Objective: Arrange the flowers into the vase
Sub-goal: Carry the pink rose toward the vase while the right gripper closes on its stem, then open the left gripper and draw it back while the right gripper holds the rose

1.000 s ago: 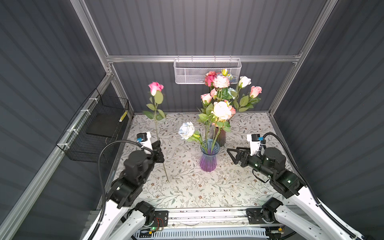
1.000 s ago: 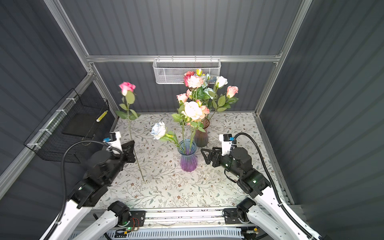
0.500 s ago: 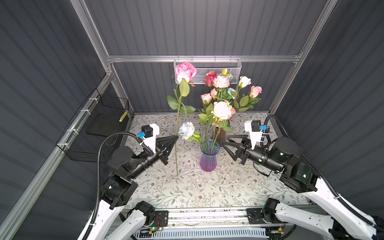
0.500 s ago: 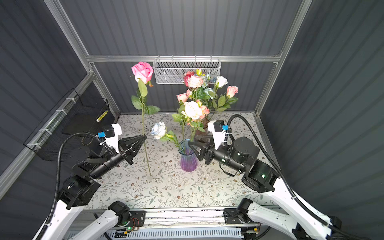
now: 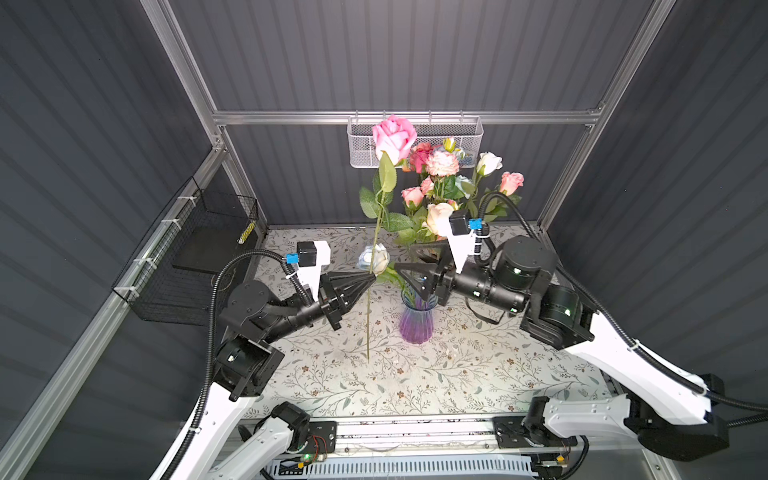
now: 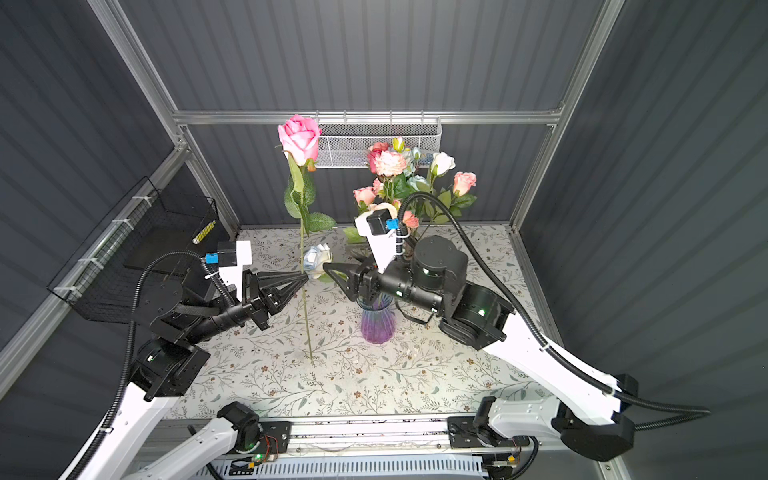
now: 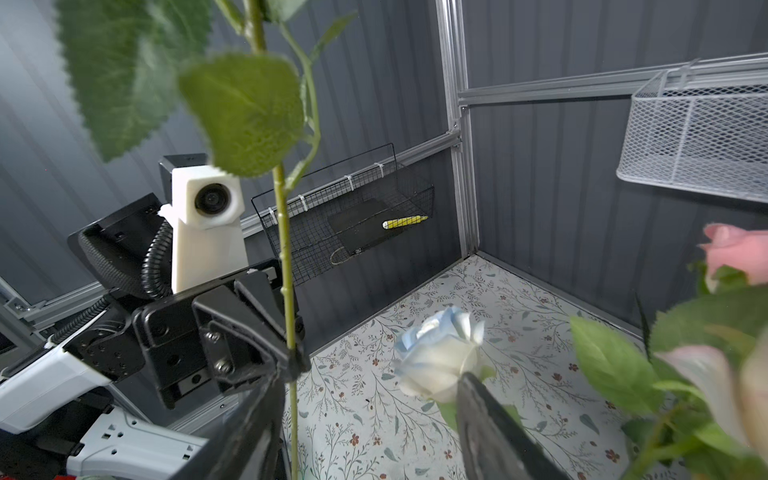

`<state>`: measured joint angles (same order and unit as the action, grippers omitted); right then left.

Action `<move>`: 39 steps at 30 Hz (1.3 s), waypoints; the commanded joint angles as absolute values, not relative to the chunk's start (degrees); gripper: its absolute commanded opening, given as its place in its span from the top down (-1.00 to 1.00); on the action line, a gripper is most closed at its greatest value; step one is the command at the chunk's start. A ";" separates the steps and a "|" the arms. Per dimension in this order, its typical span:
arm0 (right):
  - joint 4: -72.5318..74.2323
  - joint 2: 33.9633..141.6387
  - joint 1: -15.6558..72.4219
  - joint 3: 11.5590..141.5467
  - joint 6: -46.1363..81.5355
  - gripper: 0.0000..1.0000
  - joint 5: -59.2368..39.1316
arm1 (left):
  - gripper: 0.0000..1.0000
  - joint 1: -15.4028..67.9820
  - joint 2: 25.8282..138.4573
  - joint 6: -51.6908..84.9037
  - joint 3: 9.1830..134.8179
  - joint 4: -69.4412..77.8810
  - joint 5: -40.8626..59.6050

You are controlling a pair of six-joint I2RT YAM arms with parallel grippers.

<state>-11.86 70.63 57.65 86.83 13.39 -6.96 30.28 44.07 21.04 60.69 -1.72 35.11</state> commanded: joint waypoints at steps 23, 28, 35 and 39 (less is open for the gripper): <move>-4.57 71.89 57.83 86.95 14.75 0.76 -10.80 | 1.00 39.90 48.43 17.64 60.95 2.34 29.22; -3.62 71.63 57.83 85.53 15.34 0.66 -11.16 | 1.00 39.86 47.61 17.85 60.10 4.09 27.87; -2.38 70.47 57.81 83.84 15.33 0.60 -10.25 | 1.00 39.88 48.08 17.87 60.18 4.55 27.79; -2.99 70.78 57.76 84.24 14.89 0.84 -10.98 | 1.00 39.90 48.28 18.13 60.10 4.92 28.19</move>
